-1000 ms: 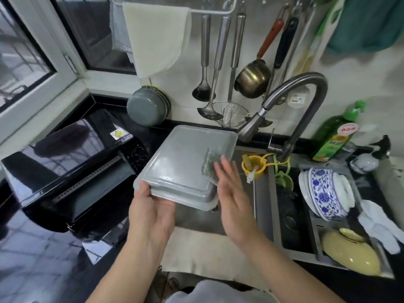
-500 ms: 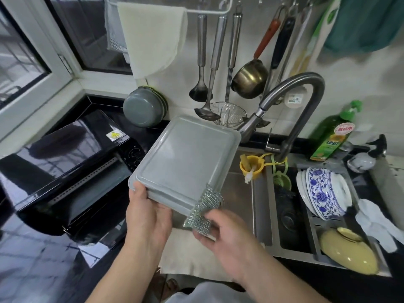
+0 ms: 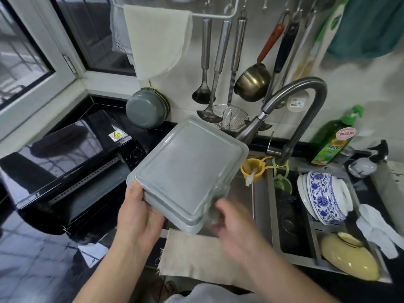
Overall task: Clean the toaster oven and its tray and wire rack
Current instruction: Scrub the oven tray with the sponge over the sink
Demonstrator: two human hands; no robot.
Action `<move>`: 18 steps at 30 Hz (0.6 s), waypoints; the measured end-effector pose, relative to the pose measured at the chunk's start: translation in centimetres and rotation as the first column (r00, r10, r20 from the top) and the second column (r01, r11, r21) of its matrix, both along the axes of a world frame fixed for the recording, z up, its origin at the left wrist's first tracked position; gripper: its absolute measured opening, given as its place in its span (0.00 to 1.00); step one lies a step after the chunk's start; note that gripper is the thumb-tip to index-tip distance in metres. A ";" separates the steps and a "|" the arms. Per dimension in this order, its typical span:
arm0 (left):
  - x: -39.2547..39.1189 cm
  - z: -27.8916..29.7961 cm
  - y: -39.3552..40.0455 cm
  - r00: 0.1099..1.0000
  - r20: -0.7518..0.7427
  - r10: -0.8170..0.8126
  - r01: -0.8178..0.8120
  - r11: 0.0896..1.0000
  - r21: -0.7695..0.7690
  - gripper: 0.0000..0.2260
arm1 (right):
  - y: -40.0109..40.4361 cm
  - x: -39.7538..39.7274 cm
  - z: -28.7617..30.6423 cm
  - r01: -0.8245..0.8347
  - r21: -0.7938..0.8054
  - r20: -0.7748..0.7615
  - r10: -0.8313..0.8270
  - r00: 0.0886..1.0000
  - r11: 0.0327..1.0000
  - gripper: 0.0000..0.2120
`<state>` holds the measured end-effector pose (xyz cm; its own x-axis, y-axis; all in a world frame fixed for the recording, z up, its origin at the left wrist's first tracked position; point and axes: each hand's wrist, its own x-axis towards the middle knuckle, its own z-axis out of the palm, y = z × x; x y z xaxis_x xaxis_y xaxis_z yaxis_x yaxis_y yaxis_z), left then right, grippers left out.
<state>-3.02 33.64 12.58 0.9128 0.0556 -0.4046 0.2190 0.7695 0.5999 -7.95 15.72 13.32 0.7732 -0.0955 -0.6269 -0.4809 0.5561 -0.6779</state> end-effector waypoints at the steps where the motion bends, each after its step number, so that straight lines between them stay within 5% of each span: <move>1: 0.0 -0.1 0.6 0.999 0.021 -0.032 0.031 0.999 0.024 0.13 | -1.8 1.6 0.4 0.082 0.006 0.000 -0.082 0.997 0.997 0.07; 5: 0.3 -0.3 1.8 0.991 0.046 -0.127 0.124 0.989 0.075 0.13 | -7.2 6.6 2.0 0.304 0.006 0.038 -0.304 0.952 0.953 0.11; 10: 0.4 -1.0 1.6 0.995 0.028 -0.096 0.093 0.992 0.088 0.14 | -3.9 2.3 -1.1 0.062 0.155 -0.009 -0.061 0.998 0.986 0.07; 14: 0.8 -0.8 2.8 0.982 0.070 -0.177 0.156 0.959 0.239 0.11 | -7.1 2.1 -0.6 0.163 0.087 0.050 -0.168 0.985 0.983 0.09; 18: 1.8 -0.8 4.7 0.932 0.097 -0.349 0.300 0.893 0.335 0.17 | -10.1 1.6 0.1 -0.233 -0.241 -0.011 0.237 0.971 0.942 0.11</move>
